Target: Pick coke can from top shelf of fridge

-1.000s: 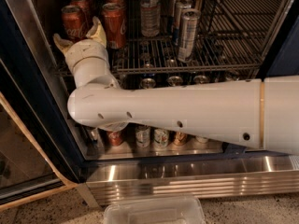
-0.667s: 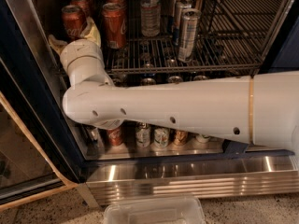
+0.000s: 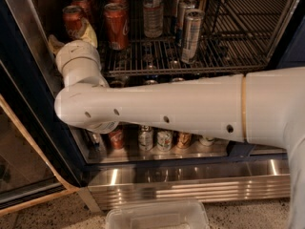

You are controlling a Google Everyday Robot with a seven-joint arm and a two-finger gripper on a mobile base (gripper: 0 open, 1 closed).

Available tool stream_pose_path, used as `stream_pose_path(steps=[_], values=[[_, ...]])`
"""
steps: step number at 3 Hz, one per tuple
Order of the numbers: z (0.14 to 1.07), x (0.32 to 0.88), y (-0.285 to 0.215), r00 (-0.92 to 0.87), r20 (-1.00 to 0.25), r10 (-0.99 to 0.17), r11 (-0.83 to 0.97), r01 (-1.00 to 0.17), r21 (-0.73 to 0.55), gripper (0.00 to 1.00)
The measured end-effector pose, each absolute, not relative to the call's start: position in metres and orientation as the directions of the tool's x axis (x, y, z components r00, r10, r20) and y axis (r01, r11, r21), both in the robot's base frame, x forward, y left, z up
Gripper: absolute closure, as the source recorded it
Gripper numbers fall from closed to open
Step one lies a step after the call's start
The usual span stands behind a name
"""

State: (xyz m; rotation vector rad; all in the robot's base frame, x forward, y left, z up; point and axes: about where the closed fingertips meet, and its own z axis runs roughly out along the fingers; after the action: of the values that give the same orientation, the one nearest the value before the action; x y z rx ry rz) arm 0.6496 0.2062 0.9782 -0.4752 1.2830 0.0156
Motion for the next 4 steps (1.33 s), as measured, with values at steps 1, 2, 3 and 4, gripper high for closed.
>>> stream_pose_path(steps=[1,2,3,4], values=[[0.979,0.648,0.205,0.313,-0.91,-0.271,0.904,-0.242,-0.353,0.41],[0.979,0.646,0.199,0.328,-0.905,-0.272,0.912,-0.211,-0.351,0.46],[0.978,0.646,0.189,0.334,-0.908,-0.253,0.926,-0.188,-0.328,0.44],[0.978,0.651,0.185,0.332,-0.913,-0.235,0.931,-0.191,-0.31,0.36]])
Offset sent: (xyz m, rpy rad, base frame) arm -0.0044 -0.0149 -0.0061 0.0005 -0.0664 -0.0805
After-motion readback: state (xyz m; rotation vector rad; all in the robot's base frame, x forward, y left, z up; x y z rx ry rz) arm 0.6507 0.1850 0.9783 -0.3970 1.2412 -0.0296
